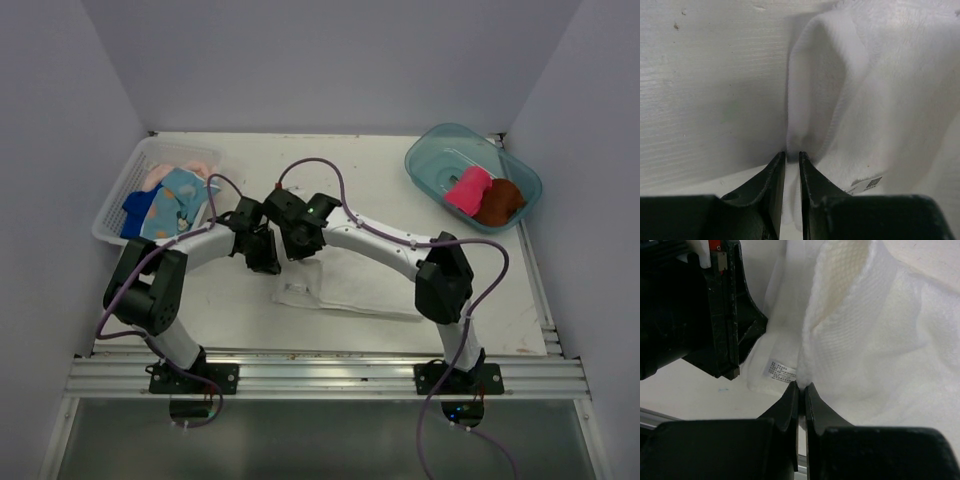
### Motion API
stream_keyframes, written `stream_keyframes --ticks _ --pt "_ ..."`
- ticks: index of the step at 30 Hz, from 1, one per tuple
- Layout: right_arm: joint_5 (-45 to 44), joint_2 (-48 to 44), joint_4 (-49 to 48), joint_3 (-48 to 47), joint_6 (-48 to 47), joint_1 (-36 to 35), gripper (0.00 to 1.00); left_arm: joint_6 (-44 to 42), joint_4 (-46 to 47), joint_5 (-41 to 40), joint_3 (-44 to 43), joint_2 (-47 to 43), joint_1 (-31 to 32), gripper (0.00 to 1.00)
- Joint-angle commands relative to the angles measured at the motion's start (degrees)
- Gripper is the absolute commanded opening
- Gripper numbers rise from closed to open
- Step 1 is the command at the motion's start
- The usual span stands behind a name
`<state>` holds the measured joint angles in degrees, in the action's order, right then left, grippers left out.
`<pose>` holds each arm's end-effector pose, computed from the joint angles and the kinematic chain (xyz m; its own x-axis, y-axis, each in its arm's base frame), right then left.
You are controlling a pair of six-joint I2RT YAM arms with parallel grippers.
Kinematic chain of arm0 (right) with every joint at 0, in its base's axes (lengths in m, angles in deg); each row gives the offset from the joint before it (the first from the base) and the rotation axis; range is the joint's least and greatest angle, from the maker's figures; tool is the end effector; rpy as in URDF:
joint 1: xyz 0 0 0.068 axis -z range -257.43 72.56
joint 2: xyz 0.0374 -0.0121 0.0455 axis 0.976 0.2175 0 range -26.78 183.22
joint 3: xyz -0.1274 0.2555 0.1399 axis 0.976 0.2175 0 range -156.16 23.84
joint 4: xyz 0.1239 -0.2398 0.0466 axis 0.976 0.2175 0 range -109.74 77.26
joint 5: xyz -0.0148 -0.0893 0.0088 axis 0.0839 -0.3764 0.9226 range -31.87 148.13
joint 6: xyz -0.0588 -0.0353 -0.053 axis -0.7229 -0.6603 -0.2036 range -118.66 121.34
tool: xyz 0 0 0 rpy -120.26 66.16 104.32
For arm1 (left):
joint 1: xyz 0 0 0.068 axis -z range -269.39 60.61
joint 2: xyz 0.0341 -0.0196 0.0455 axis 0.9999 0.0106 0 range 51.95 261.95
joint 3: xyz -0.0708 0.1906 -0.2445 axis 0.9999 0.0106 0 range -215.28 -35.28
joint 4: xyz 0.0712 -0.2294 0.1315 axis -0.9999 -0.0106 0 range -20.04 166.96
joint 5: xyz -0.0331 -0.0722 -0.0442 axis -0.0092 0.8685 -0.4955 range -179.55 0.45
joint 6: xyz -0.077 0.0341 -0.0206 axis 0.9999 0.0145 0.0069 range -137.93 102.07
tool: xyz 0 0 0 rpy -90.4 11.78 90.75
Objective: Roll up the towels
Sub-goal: Fold the towel
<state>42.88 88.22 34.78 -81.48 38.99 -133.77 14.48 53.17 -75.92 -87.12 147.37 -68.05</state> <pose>0.2830 0.3885 0.2772 -0.8469 -0.2086 -0.4891 -0.2808 0.9566 0.0783 0.3052 -0.1386 0.1510 -0.9606 -0.1838 -0.2083 -0.0908 0.9164 -0.3898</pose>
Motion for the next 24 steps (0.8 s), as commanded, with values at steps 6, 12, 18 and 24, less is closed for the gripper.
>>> stream_keyframes --ticks 6,12,18,24 --pt "3.73 3.38 -2.57 -2.53 -1.79 -0.70 0.00 -0.23 -0.47 -3.08 -0.02 -0.67 0.01 0.22" --pt "10.73 6.20 -7.58 -2.87 -2.66 -1.06 0.27 -0.23 -0.47 -2.91 0.24 -0.58 0.01 0.22" --pt "6.65 2.09 -5.47 -3.06 -4.69 -0.88 0.54 -0.93 -3.54 -2.99 -2.56 -1.99 -0.07 0.23" --pt "-3.47 -15.84 -10.14 12.31 -3.99 2.63 0.54 -4.44 -10.83 -9.21 -9.15 -6.20 -2.44 0.27"
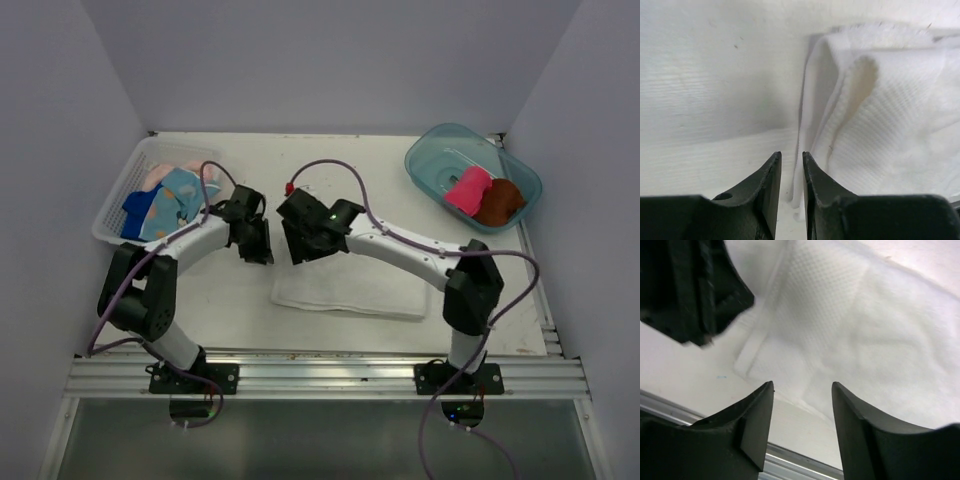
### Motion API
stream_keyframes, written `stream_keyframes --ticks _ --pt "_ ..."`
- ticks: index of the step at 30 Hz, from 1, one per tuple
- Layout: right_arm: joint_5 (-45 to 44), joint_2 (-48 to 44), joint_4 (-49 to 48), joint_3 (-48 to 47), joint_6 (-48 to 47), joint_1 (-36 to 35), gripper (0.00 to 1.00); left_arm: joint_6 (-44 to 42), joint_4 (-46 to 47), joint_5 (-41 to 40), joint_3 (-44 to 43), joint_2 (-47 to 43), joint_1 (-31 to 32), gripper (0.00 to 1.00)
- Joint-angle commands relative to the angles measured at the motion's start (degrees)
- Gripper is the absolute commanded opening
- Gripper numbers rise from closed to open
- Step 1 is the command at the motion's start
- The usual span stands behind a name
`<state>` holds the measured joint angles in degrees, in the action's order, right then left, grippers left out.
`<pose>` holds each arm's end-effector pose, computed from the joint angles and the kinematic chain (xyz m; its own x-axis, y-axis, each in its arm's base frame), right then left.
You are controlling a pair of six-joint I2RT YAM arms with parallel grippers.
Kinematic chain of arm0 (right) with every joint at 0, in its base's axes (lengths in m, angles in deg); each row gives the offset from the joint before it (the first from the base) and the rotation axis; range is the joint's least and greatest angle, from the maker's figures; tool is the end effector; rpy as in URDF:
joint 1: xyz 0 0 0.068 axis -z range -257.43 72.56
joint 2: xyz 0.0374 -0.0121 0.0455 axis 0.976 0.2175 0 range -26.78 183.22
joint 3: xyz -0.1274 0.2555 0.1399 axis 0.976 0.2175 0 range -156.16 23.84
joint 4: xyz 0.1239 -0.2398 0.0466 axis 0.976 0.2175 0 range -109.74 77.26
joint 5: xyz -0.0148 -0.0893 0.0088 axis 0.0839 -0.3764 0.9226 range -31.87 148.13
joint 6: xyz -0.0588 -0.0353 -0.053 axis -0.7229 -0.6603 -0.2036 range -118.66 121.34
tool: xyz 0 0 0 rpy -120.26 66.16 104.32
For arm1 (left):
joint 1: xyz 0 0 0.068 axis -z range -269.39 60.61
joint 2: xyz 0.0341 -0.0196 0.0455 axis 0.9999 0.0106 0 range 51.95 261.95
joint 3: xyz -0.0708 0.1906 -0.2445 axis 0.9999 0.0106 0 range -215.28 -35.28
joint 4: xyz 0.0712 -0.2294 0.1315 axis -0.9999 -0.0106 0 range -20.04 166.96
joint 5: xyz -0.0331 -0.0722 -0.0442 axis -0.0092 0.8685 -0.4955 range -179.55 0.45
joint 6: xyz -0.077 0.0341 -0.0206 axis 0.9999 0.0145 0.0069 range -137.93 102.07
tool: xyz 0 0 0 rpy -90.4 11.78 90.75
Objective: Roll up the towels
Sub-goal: Fold the towel
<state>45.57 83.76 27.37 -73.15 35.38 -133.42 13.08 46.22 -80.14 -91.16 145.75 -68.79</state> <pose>0.2750 0.3777 0.2721 -0.8236 -0.2438 -0.5120 -0.3482 0.9301 0.1172 0.3096 -0.1298 0.1726 -0.9548 -0.1840 -0.2334 -0.1038 0.9424 -0.3179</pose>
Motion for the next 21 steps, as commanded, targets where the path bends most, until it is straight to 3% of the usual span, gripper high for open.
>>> stream_keyframes --ticks 1,6,8,12,21 --pt "-6.42 -13.58 -2.90 6.44 0.14 5.24 0.52 -3.58 -4.76 -6.32 -6.16 -5.81 -2.05 0.27" --pt "0.50 -24.91 -5.53 25.60 1.90 18.70 0.39 -6.39 -5.74 -6.60 -10.21 -9.94 -0.92 0.31" --pt "2.00 -26.95 -5.98 30.78 1.47 23.54 0.38 -6.39 -4.42 -5.99 -11.09 -10.66 2.93 0.32" --pt "1.14 -28.19 -4.75 33.97 0.67 27.68 0.34 -3.95 -2.31 -2.40 -12.59 -6.36 10.59 0.30" --pt "4.64 -23.98 -11.07 37.93 -1.61 38.67 0.32 -4.99 2.00 -3.70 -12.24 9.54 7.27 0.25"
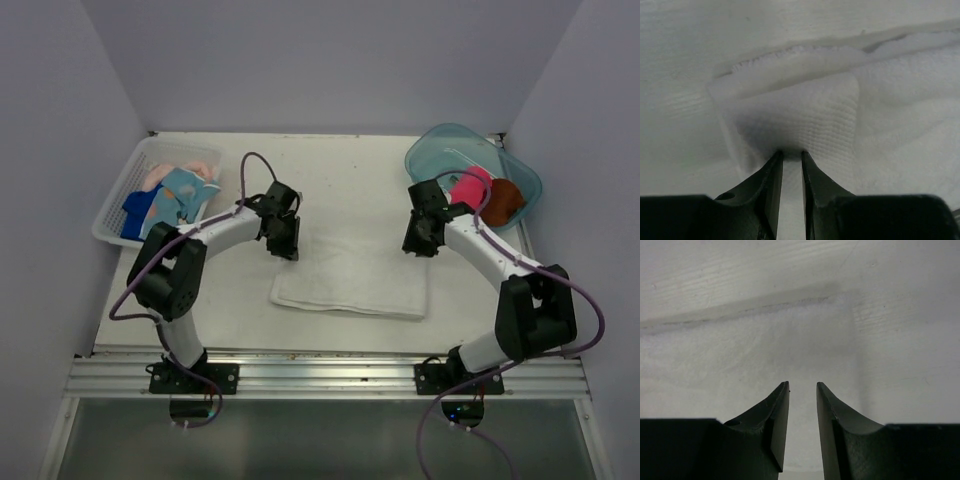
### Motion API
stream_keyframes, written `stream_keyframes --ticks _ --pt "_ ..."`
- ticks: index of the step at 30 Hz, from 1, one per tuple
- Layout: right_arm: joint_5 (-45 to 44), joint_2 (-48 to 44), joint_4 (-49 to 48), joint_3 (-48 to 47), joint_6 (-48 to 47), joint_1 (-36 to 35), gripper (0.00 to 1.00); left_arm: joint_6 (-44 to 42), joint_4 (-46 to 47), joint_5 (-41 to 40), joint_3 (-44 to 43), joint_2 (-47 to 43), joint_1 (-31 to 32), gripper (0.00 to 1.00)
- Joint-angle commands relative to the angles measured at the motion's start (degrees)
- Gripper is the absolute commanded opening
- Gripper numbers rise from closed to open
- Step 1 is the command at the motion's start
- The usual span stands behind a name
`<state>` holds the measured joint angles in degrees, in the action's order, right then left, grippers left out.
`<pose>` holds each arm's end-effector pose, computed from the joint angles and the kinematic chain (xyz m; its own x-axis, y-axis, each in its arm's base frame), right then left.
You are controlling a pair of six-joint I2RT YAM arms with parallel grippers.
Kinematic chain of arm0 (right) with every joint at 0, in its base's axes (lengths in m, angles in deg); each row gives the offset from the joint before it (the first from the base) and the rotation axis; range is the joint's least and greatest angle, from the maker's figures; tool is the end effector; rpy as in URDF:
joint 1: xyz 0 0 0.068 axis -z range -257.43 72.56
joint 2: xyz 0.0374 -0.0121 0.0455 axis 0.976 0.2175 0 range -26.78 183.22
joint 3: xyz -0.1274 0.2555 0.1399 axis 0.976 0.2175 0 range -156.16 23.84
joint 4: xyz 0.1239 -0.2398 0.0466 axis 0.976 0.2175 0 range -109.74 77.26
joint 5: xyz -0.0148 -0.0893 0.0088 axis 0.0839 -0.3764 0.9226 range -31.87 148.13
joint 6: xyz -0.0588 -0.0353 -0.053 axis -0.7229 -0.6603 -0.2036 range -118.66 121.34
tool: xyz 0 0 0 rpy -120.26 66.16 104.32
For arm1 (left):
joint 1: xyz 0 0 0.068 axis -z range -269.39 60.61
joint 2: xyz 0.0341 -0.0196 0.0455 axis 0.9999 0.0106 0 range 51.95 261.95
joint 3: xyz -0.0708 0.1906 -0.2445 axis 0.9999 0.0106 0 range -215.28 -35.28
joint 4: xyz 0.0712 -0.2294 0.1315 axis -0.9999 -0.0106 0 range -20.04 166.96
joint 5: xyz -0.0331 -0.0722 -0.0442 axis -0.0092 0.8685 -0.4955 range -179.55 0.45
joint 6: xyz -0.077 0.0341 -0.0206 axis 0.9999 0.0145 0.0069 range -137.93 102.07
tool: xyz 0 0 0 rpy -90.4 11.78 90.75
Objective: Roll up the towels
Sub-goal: Fold the towel
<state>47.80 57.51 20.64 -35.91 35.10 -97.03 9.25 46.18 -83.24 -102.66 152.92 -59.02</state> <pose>0.2988 0.0917 0.2343 -0.8530 0.2766 -0.4425 0.2593 0.9606 0.1005 0.3341 -0.2056 0.1900 -0.9403 0.0249 -0.3395 0.1283 0.9497 -0.2857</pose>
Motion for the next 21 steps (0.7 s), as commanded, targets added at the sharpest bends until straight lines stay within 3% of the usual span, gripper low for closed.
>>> stream_keyframes --ticks 1,6,9,12,17,21 --pt "2.94 3.50 -4.95 0.34 -1.41 2.54 0.32 -1.25 2.57 -0.24 -0.92 3.35 -3.73 0.25" --pt "0.57 12.28 -6.10 -0.11 -0.63 2.98 0.22 -1.95 1.61 0.72 -3.90 8.62 -6.46 0.24" --pt "1.27 12.92 -7.42 2.96 0.60 3.16 0.20 -2.48 1.26 0.64 -6.97 10.55 -7.08 0.24" --pt "2.59 9.16 -9.26 7.53 1.39 2.98 0.20 -3.18 0.03 -0.15 -10.13 14.58 -7.17 0.24" --pt "3.47 1.33 -9.53 16.93 6.48 -0.43 0.20 -3.45 -3.84 -0.33 -23.13 22.77 -7.52 0.24" --pt "3.03 -6.05 -7.78 23.35 14.65 -11.76 0.21 -3.10 -7.08 -0.24 -32.98 28.84 -7.17 0.23"
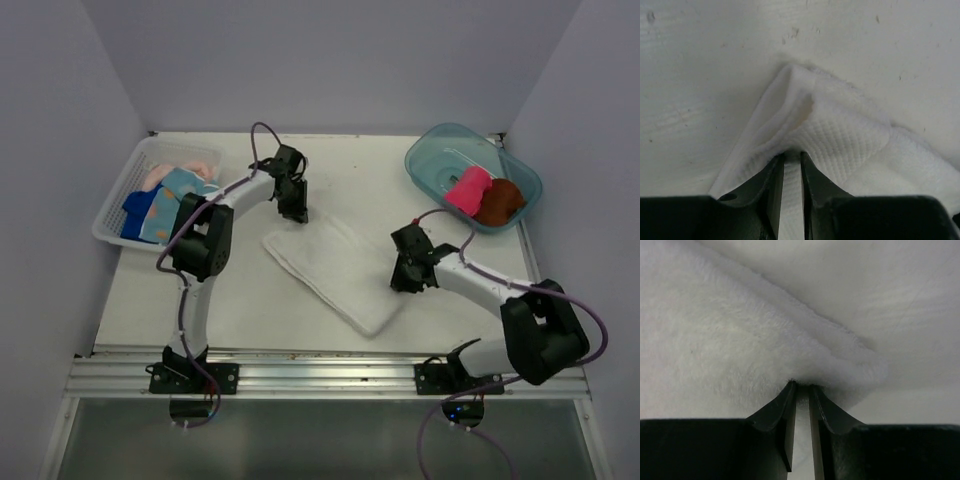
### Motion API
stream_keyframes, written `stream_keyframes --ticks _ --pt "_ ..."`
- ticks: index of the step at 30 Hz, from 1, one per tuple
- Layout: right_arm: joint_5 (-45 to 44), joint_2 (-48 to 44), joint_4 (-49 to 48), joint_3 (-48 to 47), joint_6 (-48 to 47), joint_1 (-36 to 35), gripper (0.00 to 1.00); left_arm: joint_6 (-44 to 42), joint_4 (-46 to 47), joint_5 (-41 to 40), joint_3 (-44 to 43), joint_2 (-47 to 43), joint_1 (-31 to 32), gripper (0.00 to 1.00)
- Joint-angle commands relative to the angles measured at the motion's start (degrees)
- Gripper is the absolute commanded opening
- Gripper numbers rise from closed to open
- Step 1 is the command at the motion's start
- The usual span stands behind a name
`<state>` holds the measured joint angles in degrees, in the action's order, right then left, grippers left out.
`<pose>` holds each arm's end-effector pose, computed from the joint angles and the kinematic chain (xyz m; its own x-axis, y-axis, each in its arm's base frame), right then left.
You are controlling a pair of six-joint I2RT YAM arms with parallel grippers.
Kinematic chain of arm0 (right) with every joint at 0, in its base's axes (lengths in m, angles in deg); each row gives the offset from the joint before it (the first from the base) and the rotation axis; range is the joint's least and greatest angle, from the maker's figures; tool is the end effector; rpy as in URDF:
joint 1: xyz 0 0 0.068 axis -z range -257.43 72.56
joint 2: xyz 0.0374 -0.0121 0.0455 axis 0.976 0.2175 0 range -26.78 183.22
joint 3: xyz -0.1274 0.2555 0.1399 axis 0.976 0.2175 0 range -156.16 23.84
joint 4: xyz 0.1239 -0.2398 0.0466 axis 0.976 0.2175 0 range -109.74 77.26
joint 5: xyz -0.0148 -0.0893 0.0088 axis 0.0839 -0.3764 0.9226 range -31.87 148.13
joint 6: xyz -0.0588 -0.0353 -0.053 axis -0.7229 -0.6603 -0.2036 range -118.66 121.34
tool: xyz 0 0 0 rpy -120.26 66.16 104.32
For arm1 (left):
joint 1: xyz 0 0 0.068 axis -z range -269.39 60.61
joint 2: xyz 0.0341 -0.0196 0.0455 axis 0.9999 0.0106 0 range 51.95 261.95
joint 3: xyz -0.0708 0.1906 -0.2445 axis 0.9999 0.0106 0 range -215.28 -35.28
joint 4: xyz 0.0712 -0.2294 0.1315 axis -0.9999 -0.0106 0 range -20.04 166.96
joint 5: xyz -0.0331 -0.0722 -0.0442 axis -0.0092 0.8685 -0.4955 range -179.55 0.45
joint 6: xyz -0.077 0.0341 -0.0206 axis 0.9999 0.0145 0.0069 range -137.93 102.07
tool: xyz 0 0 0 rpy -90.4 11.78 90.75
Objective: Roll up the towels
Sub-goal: Fold the towel
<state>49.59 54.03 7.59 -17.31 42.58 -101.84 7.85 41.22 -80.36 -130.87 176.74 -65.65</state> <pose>0.2469 0.0995 0.1633 -0.8649 0.3234 -0.3839 0.2849 0.9460 0.1549 0.4665 -0.2186 0.1593 -0.9465 -0.0526 -0.3185 0.0531 0.9478 -0.3144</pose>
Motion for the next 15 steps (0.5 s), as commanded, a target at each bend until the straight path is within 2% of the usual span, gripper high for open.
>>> stream_keyframes --ticks 1,4,8,10,15 --pt "0.81 -6.16 7.19 6.24 10.50 -8.71 0.21 -1.79 -4.22 -3.39 -8.26 5.28 0.06 0.23" --pt "-2.61 -15.47 12.89 6.43 14.13 -11.72 0.23 -2.49 -5.04 -6.46 -10.40 1.96 2.34 0.23" --pt "-8.68 -22.54 16.96 1.78 11.34 -11.72 0.37 -2.49 -4.25 -8.05 -8.30 -7.17 4.11 0.26" --pt "-10.01 -20.36 18.19 -2.94 7.66 -11.72 0.39 -2.31 -3.98 -7.35 -4.79 -9.82 4.64 0.26" --pt "-9.40 -7.11 16.62 -8.86 0.88 -11.72 0.39 -0.03 -2.05 -1.82 8.28 -17.73 6.13 0.26"
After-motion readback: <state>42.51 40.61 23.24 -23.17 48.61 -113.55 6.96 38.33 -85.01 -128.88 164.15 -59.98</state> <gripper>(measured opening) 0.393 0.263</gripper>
